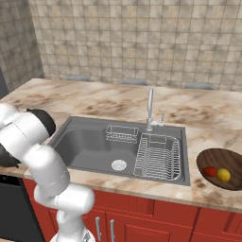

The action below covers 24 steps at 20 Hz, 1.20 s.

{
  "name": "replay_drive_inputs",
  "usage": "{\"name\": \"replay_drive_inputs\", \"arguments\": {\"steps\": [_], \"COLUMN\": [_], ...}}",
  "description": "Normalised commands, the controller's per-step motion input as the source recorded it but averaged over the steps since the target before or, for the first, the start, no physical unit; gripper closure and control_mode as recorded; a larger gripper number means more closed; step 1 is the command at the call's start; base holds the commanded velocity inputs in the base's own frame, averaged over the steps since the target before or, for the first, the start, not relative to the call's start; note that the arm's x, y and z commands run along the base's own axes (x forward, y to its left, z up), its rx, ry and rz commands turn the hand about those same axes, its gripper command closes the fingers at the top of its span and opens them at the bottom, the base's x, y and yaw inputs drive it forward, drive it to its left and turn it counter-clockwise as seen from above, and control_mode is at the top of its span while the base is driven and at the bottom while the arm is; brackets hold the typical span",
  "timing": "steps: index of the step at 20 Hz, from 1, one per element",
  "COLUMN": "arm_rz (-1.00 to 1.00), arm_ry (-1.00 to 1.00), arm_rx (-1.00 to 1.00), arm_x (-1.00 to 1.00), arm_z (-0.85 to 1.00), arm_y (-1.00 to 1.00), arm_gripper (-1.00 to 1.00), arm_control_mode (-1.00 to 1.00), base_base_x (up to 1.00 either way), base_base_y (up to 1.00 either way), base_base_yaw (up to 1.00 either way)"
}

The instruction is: There is a mixed pile of frozen fruits and vegetables on the counter. Locate all the frozen vegetables and place the items in a bowl on the counter. Take all the frozen fruits and defrost them in a running sink.

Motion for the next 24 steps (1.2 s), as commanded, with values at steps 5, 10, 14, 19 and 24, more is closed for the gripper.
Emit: {"name": "replay_drive_inputs", "arguments": {"steps": [5,10,14,19,24], "arm_rz": [-0.05,-0.14,-0.13,-0.08,-0.07], "arm_ry": [0.02,0.00,0.00,0.00,0.00], "arm_rx": [-0.05,-0.12,-0.14,-0.06,-0.01], "arm_x": [0.14,0.20,0.25,0.27,0.21], "arm_z": [-0.12,-0.04,-0.18,-0.08,-0.04], "arm_y": [0.15,0.32,0.39,0.08,-0.07], "arm_gripper": [-1.00,-1.00,-1.00,-1.00,-1.00], "arm_control_mode": [-1.00,-1.00,-1.00,-1.00,-1.00], "base_base_x": [0.00,0.00,0.00,0.00,0.00], "base_base_y": [0.00,0.00,0.00,0.00,0.00], "base_base_yaw": [0.00,0.00,0.00,0.00,0.00]}}
